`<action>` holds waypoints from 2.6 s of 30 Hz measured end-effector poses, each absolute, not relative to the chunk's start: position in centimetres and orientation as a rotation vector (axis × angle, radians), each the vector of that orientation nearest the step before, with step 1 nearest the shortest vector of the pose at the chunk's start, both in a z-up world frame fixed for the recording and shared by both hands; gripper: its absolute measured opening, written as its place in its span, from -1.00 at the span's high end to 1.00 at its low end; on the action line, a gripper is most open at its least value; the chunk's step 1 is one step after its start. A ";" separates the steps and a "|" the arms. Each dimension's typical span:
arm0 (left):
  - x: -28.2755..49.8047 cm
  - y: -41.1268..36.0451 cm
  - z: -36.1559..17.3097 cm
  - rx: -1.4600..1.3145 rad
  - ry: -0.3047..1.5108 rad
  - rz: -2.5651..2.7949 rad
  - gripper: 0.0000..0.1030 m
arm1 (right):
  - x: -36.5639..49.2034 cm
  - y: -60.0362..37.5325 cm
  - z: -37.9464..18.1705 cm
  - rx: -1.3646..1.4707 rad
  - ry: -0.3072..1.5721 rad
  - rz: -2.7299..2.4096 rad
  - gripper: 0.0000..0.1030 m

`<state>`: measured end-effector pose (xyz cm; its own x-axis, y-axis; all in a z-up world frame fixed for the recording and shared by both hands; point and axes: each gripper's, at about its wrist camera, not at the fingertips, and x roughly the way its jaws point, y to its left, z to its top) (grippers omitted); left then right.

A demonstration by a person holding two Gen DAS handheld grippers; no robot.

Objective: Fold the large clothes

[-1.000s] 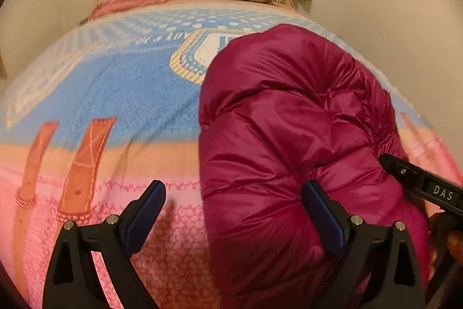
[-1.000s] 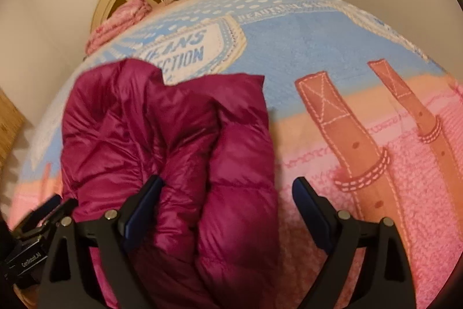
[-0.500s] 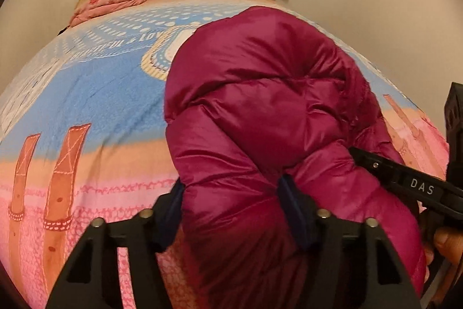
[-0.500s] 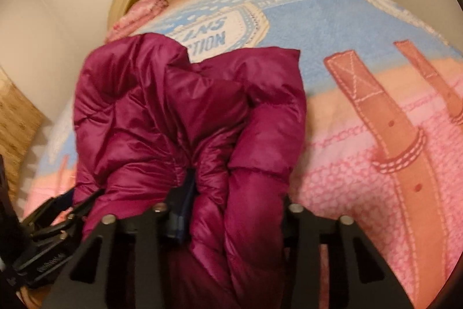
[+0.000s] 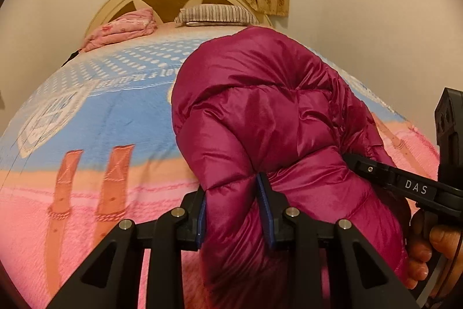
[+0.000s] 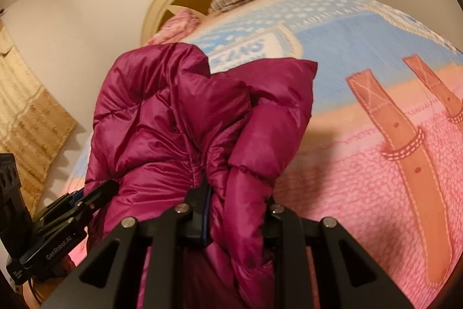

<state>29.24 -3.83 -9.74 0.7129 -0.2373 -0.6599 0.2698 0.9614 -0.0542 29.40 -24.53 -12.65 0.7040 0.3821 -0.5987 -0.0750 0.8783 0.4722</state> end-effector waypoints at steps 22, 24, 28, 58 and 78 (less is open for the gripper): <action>22.4 10.5 -6.0 -0.044 0.631 -0.056 0.39 | 29.2 -9.5 -9.4 0.333 0.753 0.544 0.55; 22.0 12.1 -6.0 -0.058 0.627 -0.034 0.39 | 29.4 -8.0 -9.5 0.313 0.760 0.563 0.55; 21.5 14.4 -6.1 -0.083 0.623 -0.001 0.39 | 29.7 -5.4 -9.7 0.283 0.776 0.598 0.54; 21.3 23.5 -11.9 -0.134 0.713 0.168 0.38 | 31.4 7.0 -13.6 0.124 0.902 0.709 0.55; 21.3 24.4 -14.1 -0.166 0.751 0.228 -0.15 | 32.1 7.5 -15.0 0.095 0.939 0.674 0.21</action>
